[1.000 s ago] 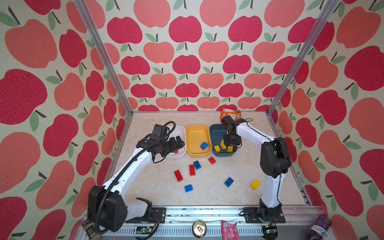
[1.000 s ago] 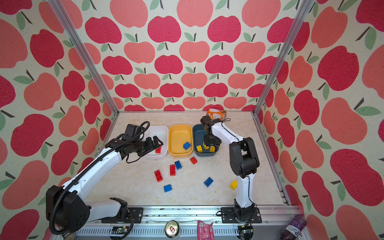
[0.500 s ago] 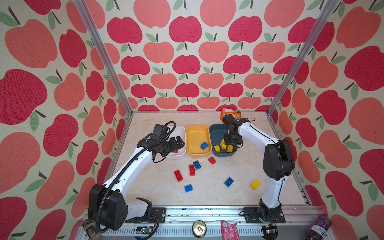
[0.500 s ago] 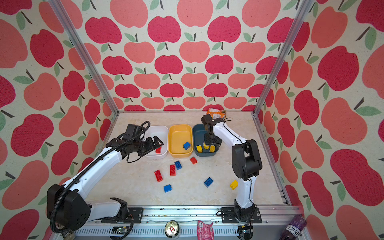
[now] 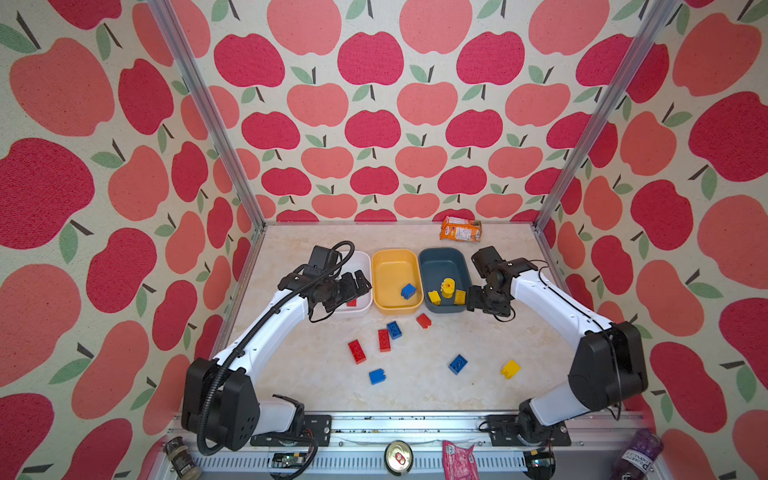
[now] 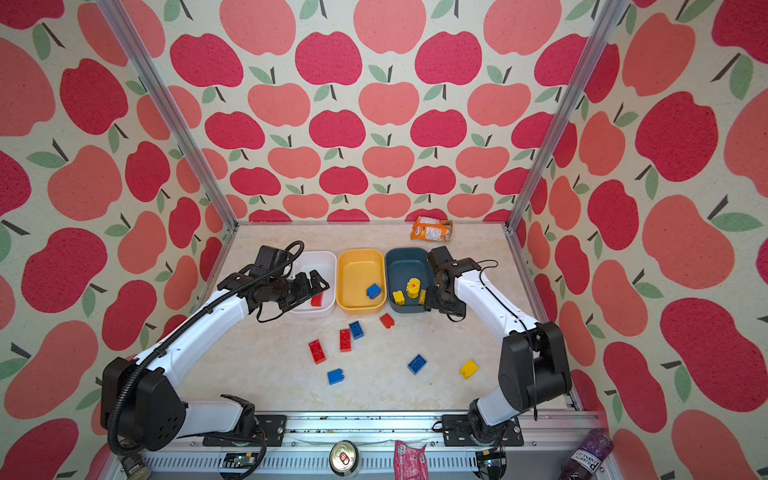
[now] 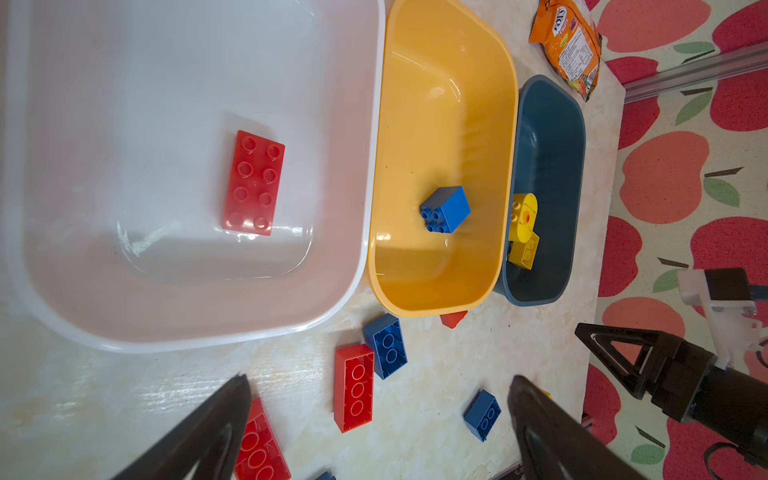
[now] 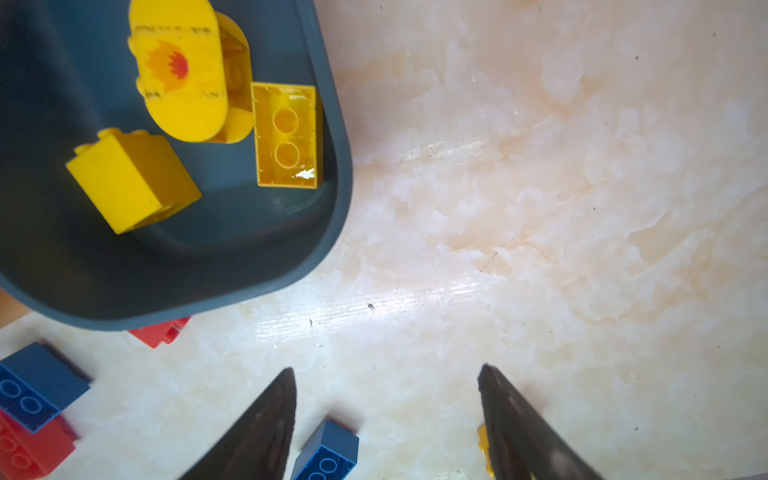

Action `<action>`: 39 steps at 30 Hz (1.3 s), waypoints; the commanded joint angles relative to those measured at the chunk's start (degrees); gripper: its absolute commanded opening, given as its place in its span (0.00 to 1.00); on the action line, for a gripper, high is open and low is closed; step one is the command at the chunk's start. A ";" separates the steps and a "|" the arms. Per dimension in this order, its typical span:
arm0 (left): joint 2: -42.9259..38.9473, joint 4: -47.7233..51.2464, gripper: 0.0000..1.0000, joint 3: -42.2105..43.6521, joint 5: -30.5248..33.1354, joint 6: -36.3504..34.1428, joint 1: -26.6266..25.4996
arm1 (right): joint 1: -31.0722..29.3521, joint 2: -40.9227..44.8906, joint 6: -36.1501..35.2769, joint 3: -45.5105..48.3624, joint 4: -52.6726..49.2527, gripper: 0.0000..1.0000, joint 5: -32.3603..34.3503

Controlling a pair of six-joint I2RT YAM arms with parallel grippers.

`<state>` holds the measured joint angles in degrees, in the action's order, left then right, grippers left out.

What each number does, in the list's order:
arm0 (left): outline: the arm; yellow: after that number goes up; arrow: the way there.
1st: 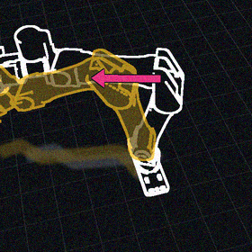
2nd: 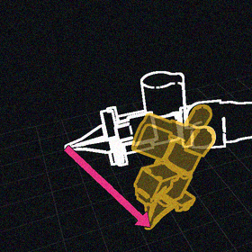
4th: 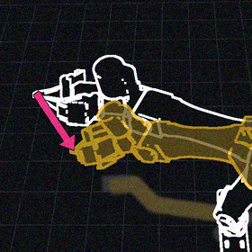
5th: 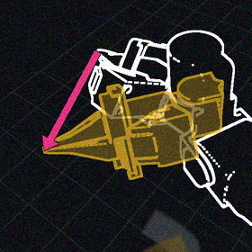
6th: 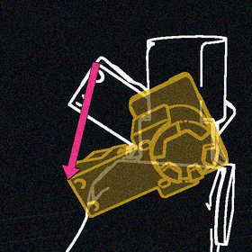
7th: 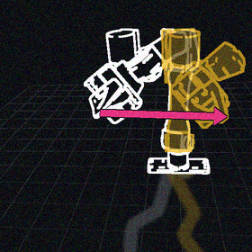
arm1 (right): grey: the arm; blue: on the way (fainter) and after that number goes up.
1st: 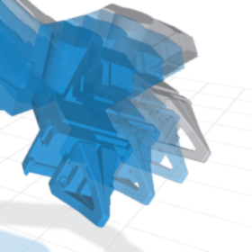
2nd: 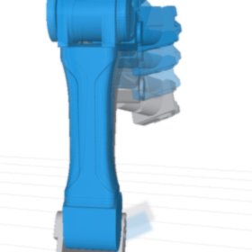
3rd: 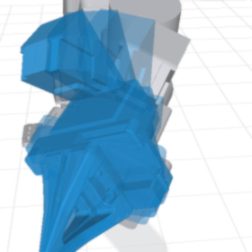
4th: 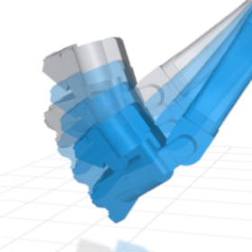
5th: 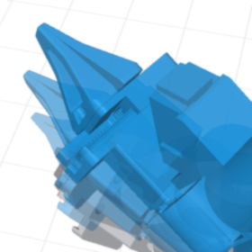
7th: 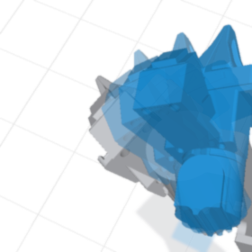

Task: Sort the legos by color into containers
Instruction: 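Move the right gripper down to another yellow brick and grasp it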

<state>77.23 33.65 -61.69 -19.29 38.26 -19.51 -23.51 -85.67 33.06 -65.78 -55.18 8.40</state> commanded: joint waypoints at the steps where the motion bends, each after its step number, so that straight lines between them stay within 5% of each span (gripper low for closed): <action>1: 0.96 -1.14 0.99 -1.94 -1.27 0.06 0.26 | 1.49 5.00 4.45 5.31 -1.34 0.74 -3.20; 19: 3.34 -1.02 1.00 -3.60 -2.62 -0.43 -0.51 | 10.45 21.89 13.81 26.63 -1.86 0.91 -9.54; 29: 4.37 -0.77 1.00 -4.83 -2.85 -0.67 -0.62 | 13.66 23.51 16.08 30.42 -0.44 0.90 -9.83; 39: 5.16 -0.83 0.99 -5.56 -2.68 -0.64 -0.64 | 15.86 20.56 15.81 33.17 3.53 0.77 -10.06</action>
<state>81.54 32.91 -65.34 -21.50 38.06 -19.81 -8.08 -64.16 48.34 -33.58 -52.82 -1.23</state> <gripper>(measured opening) 0.996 0.775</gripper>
